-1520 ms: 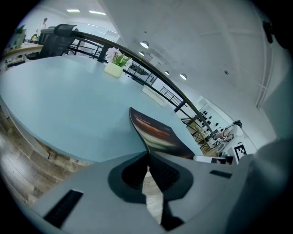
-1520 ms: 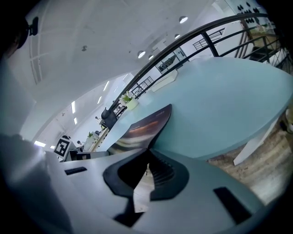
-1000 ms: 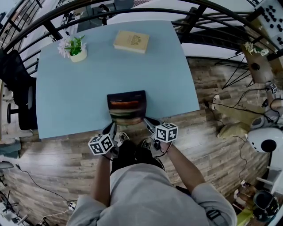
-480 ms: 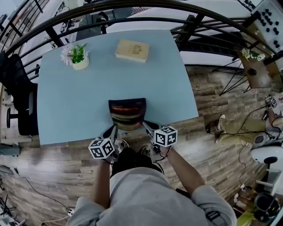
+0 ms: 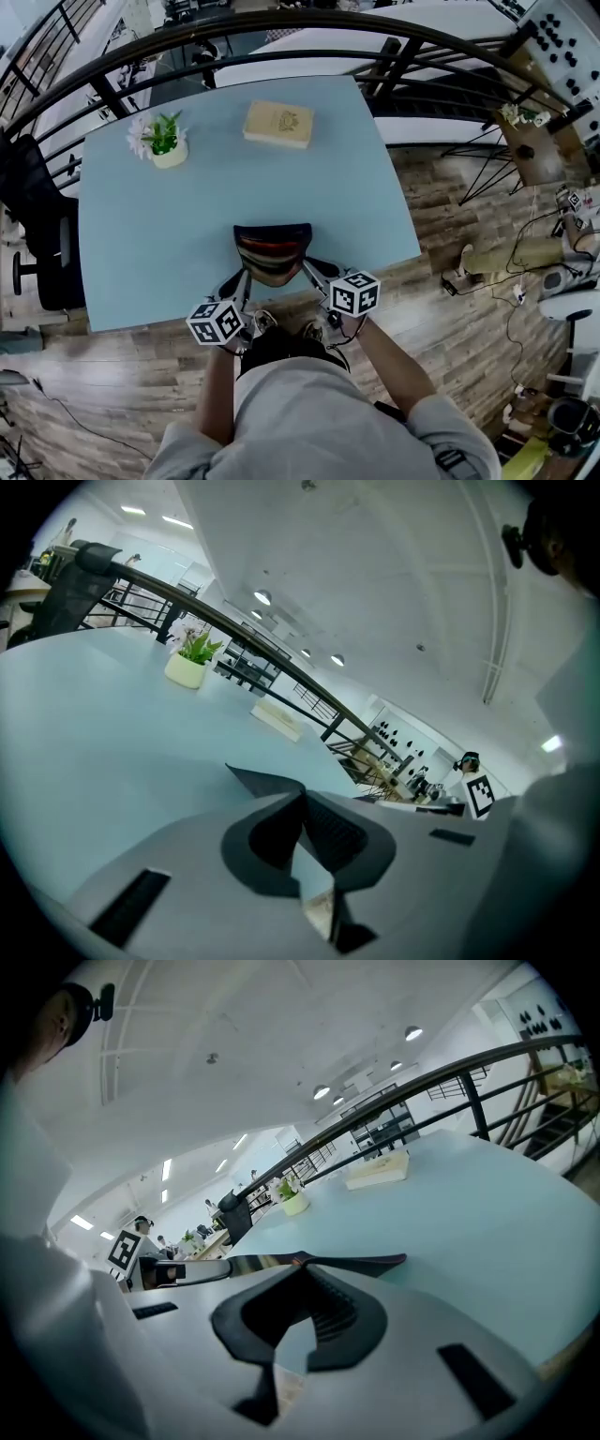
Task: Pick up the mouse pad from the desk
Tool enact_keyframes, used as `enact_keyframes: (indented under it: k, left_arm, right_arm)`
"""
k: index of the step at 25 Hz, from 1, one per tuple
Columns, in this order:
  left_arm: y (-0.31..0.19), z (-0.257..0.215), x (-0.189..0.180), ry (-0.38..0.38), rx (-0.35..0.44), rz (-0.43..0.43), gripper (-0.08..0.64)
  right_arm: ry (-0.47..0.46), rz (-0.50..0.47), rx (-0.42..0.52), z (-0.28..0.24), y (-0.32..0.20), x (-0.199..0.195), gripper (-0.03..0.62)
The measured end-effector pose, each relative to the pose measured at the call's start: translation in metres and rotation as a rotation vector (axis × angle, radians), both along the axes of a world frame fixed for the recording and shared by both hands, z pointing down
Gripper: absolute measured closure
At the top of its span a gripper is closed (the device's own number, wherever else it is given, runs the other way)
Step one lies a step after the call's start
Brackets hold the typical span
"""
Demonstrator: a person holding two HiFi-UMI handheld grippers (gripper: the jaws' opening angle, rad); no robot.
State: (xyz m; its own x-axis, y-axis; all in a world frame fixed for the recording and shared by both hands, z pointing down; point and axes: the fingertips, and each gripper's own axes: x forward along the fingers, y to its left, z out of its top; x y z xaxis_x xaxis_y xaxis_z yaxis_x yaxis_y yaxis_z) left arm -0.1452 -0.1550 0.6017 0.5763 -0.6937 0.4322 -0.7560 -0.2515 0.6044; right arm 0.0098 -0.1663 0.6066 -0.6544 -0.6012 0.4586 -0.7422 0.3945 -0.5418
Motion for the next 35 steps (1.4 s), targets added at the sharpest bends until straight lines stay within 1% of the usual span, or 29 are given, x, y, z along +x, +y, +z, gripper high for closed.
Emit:
enact_keyframes:
  k: [6,11,13,16,20,25,31,35]
  left_arm:
    - [-0.021,-0.017,0.004,0.057,0.011,0.052,0.535]
    - [-0.034,-0.031,0.010,0.086,0.039,0.082,0.535]
    - [-0.037,-0.034,0.011,0.092,0.047,0.086,0.535]
    - [-0.044,-0.041,0.013,0.089,0.068,0.086,0.535]
    - [-0.056,-0.051,0.015,0.064,0.102,0.073,0.535]
    - [-0.071,-0.059,0.011,0.029,0.120,0.030,0.537]
    - [-0.097,-0.076,0.004,0.020,0.149,-0.048,0.537]
    - [-0.112,-0.087,0.005,0.004,0.166,-0.073,0.535]
  right_arm:
    - [0.035,0.028,0.021,-0.014,-0.016,-0.002,0.574]
    - [0.051,0.057,0.059,-0.027,-0.025,0.000,0.575]
    - [0.058,0.055,0.072,-0.031,-0.026,0.000,0.575]
    - [0.089,0.025,0.105,-0.037,-0.029,-0.002,0.575]
    - [0.108,-0.019,0.151,-0.045,-0.041,-0.003,0.575]
    - [0.112,-0.091,0.201,-0.058,-0.063,-0.011,0.575]
    - [0.082,-0.132,0.242,-0.072,-0.098,-0.015,0.577]
    - [0.074,-0.161,0.268,-0.080,-0.117,-0.017,0.575]
